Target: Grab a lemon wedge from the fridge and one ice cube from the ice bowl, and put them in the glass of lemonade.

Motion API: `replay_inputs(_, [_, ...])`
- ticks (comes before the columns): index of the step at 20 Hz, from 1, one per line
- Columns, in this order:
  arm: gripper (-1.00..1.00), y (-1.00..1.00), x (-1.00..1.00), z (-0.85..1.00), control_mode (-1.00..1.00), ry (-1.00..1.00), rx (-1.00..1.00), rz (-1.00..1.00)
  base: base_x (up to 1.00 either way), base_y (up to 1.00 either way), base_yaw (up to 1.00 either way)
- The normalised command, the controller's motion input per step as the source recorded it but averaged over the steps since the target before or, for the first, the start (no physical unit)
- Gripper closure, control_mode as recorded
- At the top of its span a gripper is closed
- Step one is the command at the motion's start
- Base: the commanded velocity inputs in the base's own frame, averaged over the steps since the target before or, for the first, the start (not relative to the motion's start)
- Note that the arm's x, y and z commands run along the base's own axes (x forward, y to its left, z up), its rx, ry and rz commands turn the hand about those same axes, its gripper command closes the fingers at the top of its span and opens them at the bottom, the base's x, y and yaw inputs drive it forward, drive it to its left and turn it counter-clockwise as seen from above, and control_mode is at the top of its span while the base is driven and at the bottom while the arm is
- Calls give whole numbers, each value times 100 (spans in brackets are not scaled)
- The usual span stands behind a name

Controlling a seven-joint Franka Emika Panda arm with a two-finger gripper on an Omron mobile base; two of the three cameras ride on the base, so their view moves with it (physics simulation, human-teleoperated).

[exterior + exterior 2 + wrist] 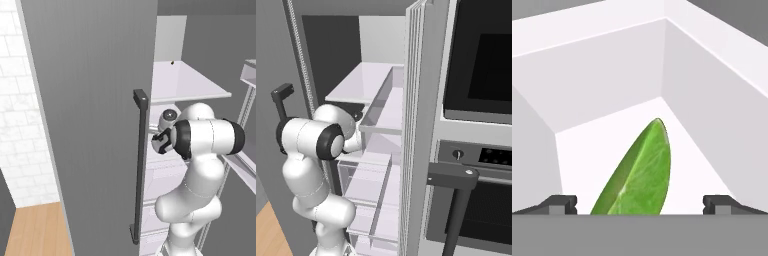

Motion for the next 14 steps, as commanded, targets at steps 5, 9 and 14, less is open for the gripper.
replay_inputs(5, [-100, 5, 14, -24, -100, 0, 0, 0, 0, 0, 0])
replay_inputs(9, [-100, 0, 4, -8, -100, 2, 0, 0, 0, 0, 0])
replay_inputs(14, [100, 0, 0, 0, -100, 2, 0, 0, 0, 0, 0])
